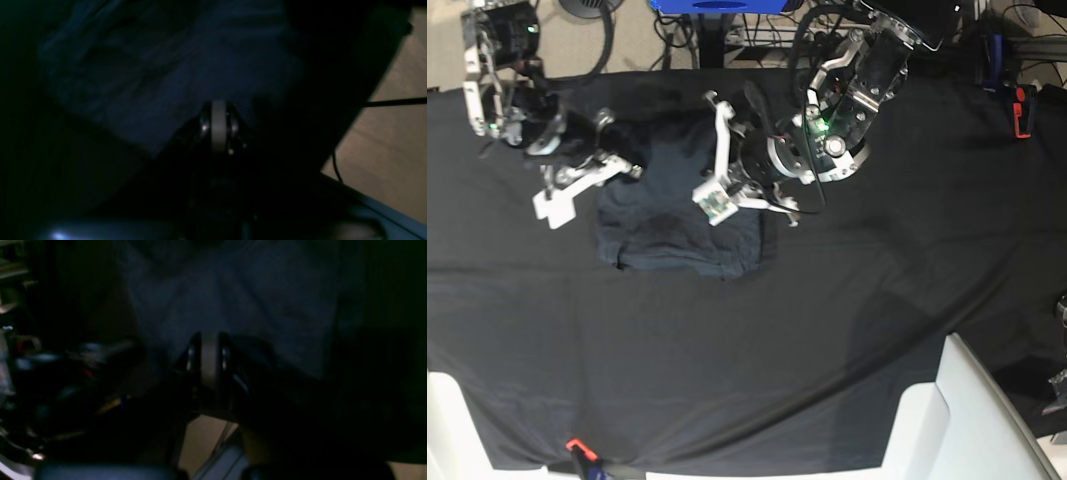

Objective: Fold the T-shirt properly
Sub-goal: 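Lift the left gripper off the stack and smooth its edge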

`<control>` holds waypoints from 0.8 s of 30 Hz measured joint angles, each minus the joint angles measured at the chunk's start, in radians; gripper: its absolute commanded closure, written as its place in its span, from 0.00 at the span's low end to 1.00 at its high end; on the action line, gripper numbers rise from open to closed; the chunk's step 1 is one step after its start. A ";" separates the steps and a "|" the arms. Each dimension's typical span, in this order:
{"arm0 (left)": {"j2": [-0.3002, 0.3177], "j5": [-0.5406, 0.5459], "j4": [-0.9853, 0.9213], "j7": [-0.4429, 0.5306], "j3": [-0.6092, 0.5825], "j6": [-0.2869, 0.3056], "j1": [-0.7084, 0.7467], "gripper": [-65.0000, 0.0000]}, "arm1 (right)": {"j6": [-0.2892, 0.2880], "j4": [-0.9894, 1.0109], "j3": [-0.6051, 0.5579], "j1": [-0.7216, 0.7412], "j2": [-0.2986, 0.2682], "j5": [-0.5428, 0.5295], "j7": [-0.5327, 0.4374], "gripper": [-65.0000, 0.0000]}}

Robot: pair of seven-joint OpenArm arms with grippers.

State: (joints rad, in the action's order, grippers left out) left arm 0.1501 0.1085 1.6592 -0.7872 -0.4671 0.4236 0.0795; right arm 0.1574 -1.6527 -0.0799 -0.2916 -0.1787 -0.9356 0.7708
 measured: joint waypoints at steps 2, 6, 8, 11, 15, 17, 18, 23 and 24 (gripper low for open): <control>0.000 0.000 -0.029 0.003 0.000 0.000 -0.001 1.00 | 0.002 0.039 -0.001 0.010 -0.001 0.008 -0.005 0.97; 0.000 0.001 -0.085 0.006 -0.001 0.000 0.004 1.00 | -0.001 0.084 -0.001 0.011 -0.003 0.003 -0.012 0.97; 0.000 0.000 -0.110 0.007 -0.006 0.000 0.002 1.00 | -0.003 0.108 -0.001 0.005 -0.003 0.000 -0.012 0.97; -0.002 0.004 -0.150 0.011 -0.005 0.000 0.002 1.00 | -0.005 0.156 0.000 -0.006 -0.003 -0.002 -0.049 0.97; 0.017 0.005 -0.156 0.047 -0.005 0.003 0.002 1.00 | -0.015 0.187 0.001 -0.002 -0.003 -0.007 -0.062 0.97; 0.029 0.005 -0.155 0.047 -0.003 0.003 0.001 1.00 | -0.014 0.175 0.001 -0.003 -0.003 -0.006 -0.061 0.97; 0.031 0.004 -0.150 0.045 -0.003 0.003 0.002 1.00 | -0.005 0.161 0.001 -0.006 -0.003 -0.002 -0.061 0.97; 0.055 0.013 -0.034 0.044 0.037 0.004 0.017 1.00 | 0.003 0.030 0.000 -0.025 -0.010 0.001 -0.031 0.97; 0.058 0.013 -0.007 0.051 0.078 0.003 0.030 1.00 | 0.003 0.009 -0.001 -0.019 -0.017 0.002 -0.009 0.97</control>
State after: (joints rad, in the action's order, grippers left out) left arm 0.2085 0.1215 1.6520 -0.7361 -0.3893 0.4271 0.1093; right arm 0.1600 -1.6436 -0.0811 -0.3111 -0.1959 -0.9333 0.7616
